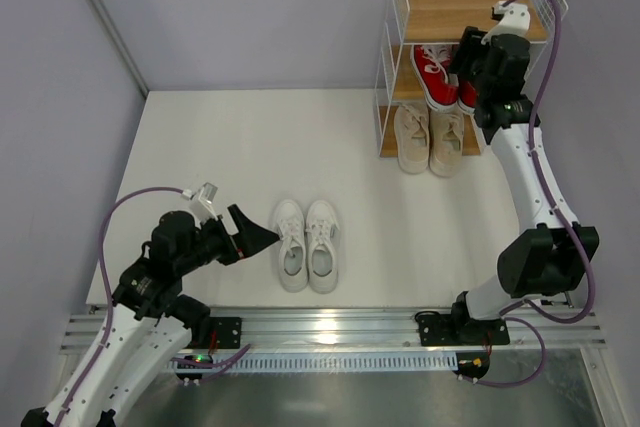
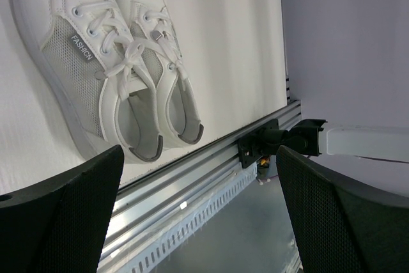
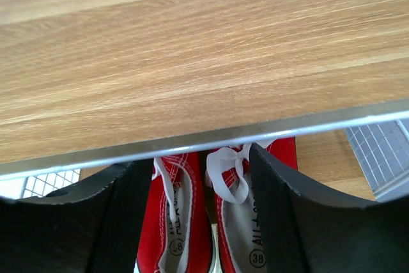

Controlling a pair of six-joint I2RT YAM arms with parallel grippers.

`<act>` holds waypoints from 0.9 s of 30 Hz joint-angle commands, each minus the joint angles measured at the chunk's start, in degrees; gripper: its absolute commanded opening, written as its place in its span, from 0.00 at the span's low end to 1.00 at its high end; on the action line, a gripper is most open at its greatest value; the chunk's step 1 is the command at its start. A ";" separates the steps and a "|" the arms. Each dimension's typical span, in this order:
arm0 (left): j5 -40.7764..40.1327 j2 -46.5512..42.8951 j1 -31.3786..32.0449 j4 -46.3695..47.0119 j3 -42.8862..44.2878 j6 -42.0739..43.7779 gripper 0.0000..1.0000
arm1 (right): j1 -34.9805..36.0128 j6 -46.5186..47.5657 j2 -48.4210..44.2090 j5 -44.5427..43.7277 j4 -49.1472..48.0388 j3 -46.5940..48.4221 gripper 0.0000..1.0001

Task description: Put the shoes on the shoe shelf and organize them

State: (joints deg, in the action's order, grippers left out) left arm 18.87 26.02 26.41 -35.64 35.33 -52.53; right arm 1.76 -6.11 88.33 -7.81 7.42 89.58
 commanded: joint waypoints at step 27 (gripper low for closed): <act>-3.05 2.72 0.13 1.37 -1.23 -0.38 1.00 | 33.35 -18.92 -40.53 3.90 3.40 -49.49 0.64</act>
State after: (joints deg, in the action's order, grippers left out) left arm 17.78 28.08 26.41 -34.63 34.65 -52.62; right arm 24.58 -19.14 47.51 -2.76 10.76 43.48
